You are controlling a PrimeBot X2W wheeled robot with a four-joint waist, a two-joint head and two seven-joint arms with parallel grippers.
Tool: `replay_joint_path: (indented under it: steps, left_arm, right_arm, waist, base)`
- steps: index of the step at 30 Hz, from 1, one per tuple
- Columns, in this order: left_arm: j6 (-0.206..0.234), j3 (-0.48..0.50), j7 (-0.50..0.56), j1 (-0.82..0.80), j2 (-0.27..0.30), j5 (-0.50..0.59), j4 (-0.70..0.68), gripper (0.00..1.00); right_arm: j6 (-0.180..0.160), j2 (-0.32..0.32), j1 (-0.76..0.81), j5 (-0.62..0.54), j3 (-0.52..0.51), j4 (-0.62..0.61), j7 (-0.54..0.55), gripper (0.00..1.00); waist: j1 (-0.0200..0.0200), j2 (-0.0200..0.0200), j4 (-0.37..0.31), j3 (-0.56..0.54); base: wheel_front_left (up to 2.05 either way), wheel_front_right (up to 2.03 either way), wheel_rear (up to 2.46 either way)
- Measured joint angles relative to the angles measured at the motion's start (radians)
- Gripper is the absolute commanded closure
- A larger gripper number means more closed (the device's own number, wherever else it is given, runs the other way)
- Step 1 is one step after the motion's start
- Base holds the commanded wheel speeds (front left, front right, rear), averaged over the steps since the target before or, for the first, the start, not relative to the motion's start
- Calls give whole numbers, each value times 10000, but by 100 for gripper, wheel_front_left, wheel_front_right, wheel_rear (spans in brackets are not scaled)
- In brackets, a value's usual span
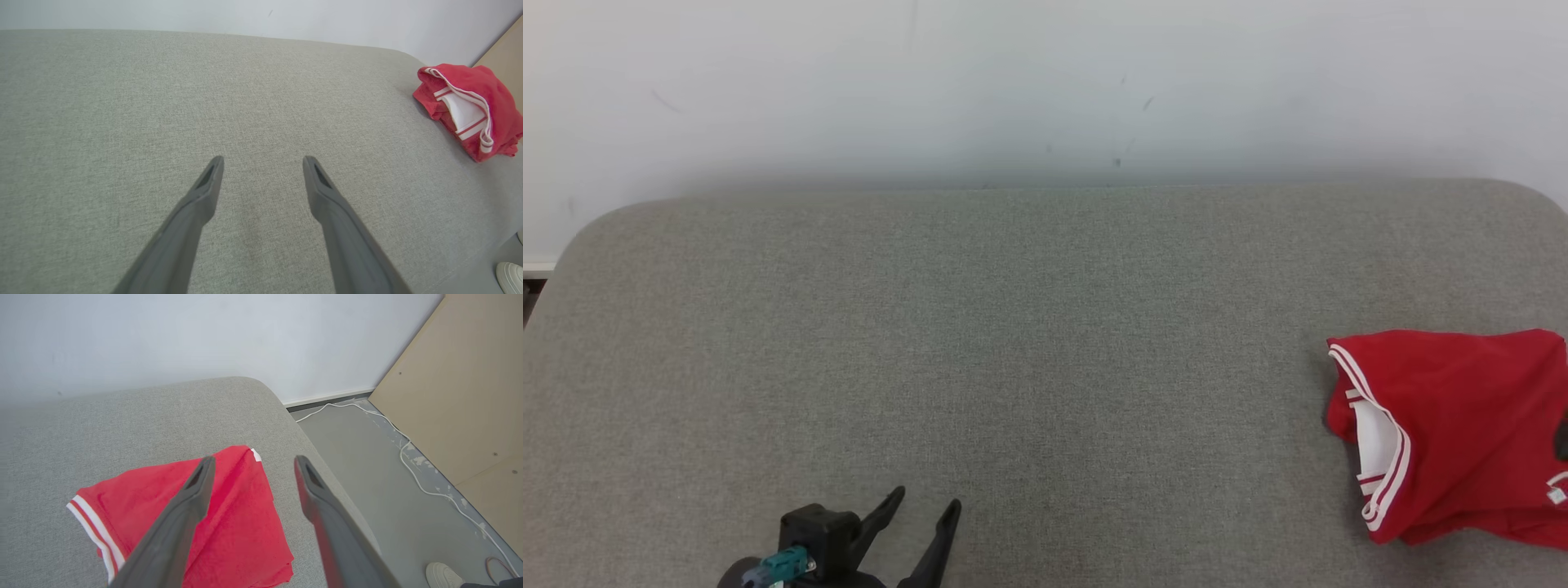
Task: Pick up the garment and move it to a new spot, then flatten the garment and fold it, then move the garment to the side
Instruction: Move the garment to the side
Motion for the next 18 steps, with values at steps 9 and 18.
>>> replay_joint_path:
  steps: [9, 18]
  left_arm:
    - [-23, 2, -36, -129, -52, 100, 0, 0]
    - [416, 821, -938, -436, -86, 123, 10, 0]
  right_arm:
    - [272, 1114, -72, 1225, 688, 370, -1609, 0]
    - [1469, 1321, 496, 2702, 1440, 721, -3542, 0]
  waist:
    - [0, 0, 123, -64]
    - [0, 0, 292, -354]
  base:
    - [0, 0, 0]
    - [0, 0, 0]
